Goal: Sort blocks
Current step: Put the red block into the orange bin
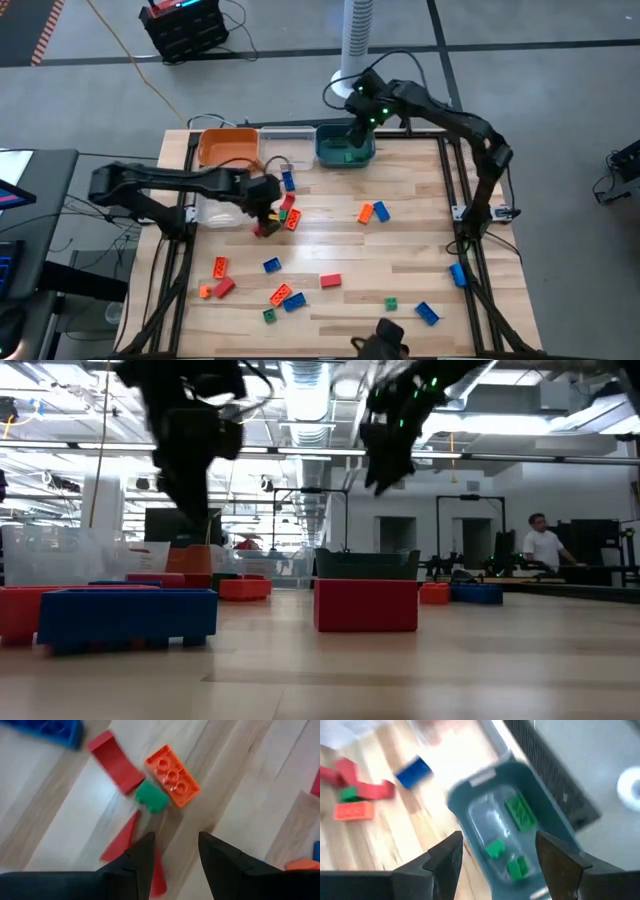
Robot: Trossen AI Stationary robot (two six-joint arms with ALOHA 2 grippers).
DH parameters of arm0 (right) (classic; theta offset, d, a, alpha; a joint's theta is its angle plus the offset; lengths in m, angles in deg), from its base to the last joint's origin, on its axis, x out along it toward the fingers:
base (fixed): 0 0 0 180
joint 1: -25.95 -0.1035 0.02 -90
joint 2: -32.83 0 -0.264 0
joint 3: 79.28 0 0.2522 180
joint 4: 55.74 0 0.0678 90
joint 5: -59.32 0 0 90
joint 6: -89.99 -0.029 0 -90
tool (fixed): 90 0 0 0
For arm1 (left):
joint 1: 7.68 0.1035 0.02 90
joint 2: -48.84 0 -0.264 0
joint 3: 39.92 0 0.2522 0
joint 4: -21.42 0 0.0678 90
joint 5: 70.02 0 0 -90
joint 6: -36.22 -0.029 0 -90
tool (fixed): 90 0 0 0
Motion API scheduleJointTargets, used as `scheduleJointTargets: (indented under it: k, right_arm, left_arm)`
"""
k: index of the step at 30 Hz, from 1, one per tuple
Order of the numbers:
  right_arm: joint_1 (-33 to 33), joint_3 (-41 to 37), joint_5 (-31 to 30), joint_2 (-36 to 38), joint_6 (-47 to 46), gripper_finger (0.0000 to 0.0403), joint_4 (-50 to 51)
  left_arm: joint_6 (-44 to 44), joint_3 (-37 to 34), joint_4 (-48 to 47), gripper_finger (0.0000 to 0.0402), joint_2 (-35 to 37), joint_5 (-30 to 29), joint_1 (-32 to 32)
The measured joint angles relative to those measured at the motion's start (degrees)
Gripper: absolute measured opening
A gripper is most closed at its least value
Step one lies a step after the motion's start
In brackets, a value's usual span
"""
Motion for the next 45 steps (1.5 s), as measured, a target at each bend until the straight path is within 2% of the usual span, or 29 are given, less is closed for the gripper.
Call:
scheduleJointTargets:
  k: [4, 8, 13, 18, 22, 28, 30, 41, 45]
  right_arm:
    - [-2.07, 0.00, 0.03, 3.58, 2.04, 0.0254, -2.32]
    - [-2.02, 0.00, 0.15, 6.47, 2.04, 0.0254, -1.84]
    - [-2.06, -0.02, 0.00, 8.55, 1.33, 0.0254, -1.72]
    - [-2.94, -0.02, 0.11, 9.11, 0.88, 0.0254, -1.99]
    - [-3.14, -0.02, 0.08, 9.11, -0.49, 0.0254, -2.01]
    - [-3.34, -0.05, 0.07, 9.11, -1.64, 0.0254, -3.04]
    - [-3.34, -0.07, 0.04, 9.11, -1.93, 0.0254, -3.13]
    - [-2.75, -0.07, 0.00, 9.11, -1.63, 0.0254, -3.89]
    - [-2.75, -0.07, -0.02, 9.11, -0.93, 0.0254, -3.75]
  left_arm:
    - [-3.94, 3.83, -2.21, 0.0145, -8.71, 0.35, 1.32]
    - [-6.60, 6.56, -5.65, 0.0144, -14.28, 1.89, 2.49]
    - [-9.97, 7.85, -10.88, 0.0144, -17.90, 0.15, 2.71]
    - [-14.01, 8.20, -12.14, 0.0143, -20.46, -0.72, 2.69]
    - [-15.77, 7.74, -11.22, 0.0123, -21.29, -2.71, 2.81]
    - [-16.75, 7.79, -13.06, 0.0026, -21.26, -2.49, 4.36]
    - [-15.84, 7.73, -13.50, 0.0008, -21.05, -2.51, 4.47]
    - [-17.06, 14.82, -16.70, 0.0003, -15.78, -2.29, 4.51]
    - [-20.87, 15.69, -22.13, 0.0039, -15.10, 4.13, 3.80]
